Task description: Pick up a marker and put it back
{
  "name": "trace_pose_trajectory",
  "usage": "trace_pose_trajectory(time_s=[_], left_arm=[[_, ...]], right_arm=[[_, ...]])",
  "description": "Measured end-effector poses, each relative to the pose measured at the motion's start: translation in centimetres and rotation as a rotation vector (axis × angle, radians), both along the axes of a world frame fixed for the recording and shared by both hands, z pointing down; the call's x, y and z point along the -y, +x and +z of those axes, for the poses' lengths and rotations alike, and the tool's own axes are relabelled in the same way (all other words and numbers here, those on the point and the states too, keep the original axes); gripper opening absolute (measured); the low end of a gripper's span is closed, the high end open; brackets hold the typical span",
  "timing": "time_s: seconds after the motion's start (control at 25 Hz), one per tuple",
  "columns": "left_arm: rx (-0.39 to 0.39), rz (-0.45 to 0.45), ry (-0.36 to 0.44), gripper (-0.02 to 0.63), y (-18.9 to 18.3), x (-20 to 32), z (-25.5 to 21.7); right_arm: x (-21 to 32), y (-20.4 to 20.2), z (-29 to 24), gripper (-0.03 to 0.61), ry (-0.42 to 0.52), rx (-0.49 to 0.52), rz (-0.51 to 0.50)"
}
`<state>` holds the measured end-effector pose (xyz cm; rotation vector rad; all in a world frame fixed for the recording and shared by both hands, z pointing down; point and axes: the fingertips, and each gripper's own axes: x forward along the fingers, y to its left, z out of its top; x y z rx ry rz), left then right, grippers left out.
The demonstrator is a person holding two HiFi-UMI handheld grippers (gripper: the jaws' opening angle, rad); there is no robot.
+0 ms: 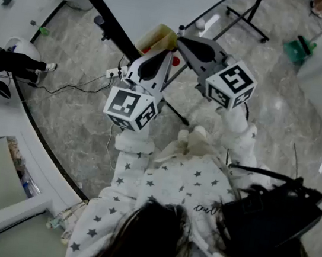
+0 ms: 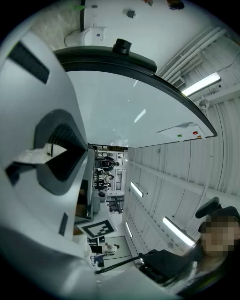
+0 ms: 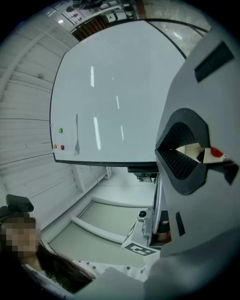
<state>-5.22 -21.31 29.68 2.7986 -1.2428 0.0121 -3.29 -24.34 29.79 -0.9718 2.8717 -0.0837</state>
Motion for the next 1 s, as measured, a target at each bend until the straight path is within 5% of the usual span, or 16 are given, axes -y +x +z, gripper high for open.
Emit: trace_pose_trajectory(time_s=[0.64,0.72,0.76,1.0], left_arm=[[-0.013,-0.038,-0.016,0.0,-2.7,-0.7,-0.1],[-0.012,-0.04,-0.014,0.0,-2.8,-0.8,0.1],[-0.012,-0.041,-0.011,0.0,-2.9,-0.8,0.1],[-0.014,-0.066,-0.013,0.0,-3.9,-1.6,-0.4]], right_arm=[[-1.3,-2.3,-0.3,0.009,0.046,-0.015,-0.089],[-1.4,-2.6,0.1,0.159,0.026,0.014,-0.106],[-1.5,-2.8,0.3,0.186,0.014,0.024,-0.114],[-1.8,-4.1,2.2,0.186,-0.03,0.011,-0.148]])
